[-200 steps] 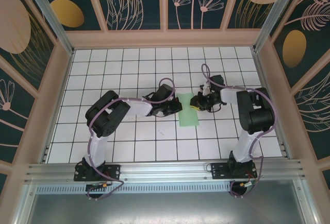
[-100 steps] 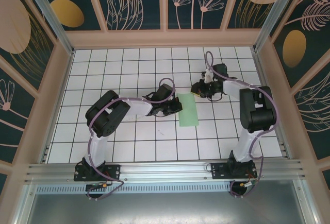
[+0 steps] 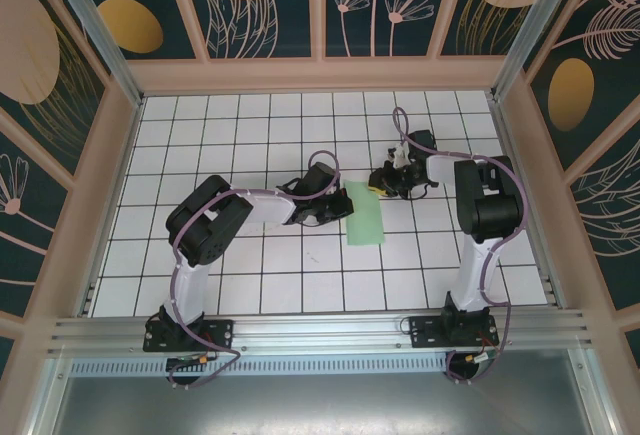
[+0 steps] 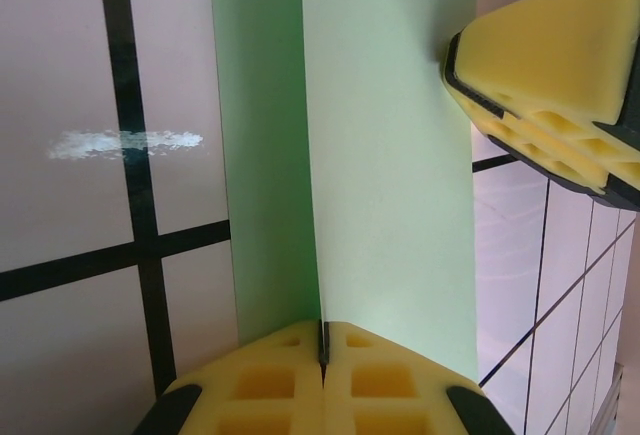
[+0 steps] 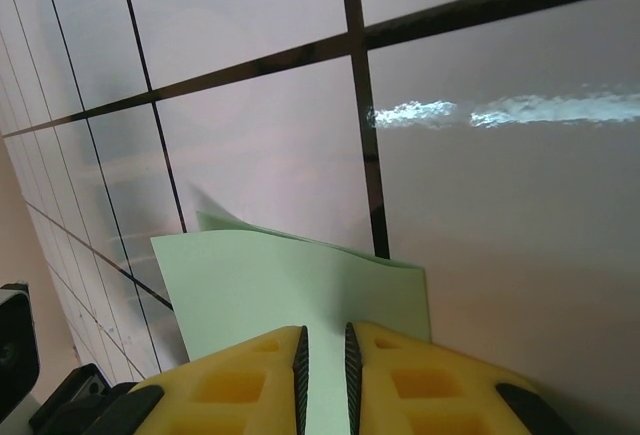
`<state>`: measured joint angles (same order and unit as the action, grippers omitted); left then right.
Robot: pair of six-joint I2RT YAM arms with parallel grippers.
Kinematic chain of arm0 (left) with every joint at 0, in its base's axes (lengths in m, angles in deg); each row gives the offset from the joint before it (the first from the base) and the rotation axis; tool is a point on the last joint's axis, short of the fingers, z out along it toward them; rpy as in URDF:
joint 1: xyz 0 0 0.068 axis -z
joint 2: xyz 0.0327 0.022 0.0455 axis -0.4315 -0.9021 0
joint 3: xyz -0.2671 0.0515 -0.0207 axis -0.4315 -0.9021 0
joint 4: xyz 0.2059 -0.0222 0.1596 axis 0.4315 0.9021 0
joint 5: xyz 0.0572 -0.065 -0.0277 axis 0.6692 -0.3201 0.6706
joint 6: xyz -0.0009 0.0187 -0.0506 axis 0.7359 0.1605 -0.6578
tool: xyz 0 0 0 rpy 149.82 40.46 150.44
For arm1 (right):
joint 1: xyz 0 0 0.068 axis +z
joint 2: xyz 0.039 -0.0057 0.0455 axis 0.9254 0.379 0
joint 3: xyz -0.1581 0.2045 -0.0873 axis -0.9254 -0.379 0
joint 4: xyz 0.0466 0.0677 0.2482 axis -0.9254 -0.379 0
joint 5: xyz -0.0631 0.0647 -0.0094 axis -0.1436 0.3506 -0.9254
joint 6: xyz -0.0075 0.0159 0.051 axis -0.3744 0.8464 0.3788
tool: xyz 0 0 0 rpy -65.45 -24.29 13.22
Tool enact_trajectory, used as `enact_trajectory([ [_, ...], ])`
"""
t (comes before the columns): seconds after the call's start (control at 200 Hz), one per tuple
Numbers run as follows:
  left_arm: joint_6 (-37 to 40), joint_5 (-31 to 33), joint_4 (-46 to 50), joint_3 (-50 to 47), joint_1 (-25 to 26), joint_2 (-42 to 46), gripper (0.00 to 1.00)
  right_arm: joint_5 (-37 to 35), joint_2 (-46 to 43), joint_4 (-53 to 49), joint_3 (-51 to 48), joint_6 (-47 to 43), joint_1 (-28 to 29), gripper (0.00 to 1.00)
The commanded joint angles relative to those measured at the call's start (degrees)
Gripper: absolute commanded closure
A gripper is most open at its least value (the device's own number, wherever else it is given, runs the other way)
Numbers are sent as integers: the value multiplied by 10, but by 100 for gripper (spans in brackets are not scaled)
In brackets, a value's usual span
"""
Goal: Fold a paper plane with a square sheet of paper (pick it up from the middle)
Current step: Fold the square sheet of paper in half at the center of the table.
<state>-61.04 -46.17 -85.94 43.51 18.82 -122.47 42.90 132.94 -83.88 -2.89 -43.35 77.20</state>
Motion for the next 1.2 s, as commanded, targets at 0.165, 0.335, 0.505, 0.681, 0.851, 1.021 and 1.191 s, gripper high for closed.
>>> enact_trajectory([
  [0.165, 11, 14, 47, -1, 1, -20, 97, -27, -17, -40, 53, -19, 1, 79],
  [0.335, 10, 12, 49, 1, 1, -19, 97, -32, 14, -29, 43, -17, 11, 79],
  [0.505, 11, 8, 51, 2, 1, -16, 97, -75, 50, -25, 44, -18, 12, 79],
  [0.681, 13, 10, 56, -1, 0, -15, 97, -87, 46, -45, 55, -22, 13, 79],
  [0.851, 11, 13, 55, -2, 1, -11, 97, -43, -25, -50, 51, -25, 12, 78],
  [1.021, 9, 13, 54, -1, 1, -10, 97, -8, -105, -24, -23, 1, 15, 78],
  [1.191, 10, 11, 51, -1, 1, -13, 97, -5, -122, 6, -105, 13, 19, 78],
])
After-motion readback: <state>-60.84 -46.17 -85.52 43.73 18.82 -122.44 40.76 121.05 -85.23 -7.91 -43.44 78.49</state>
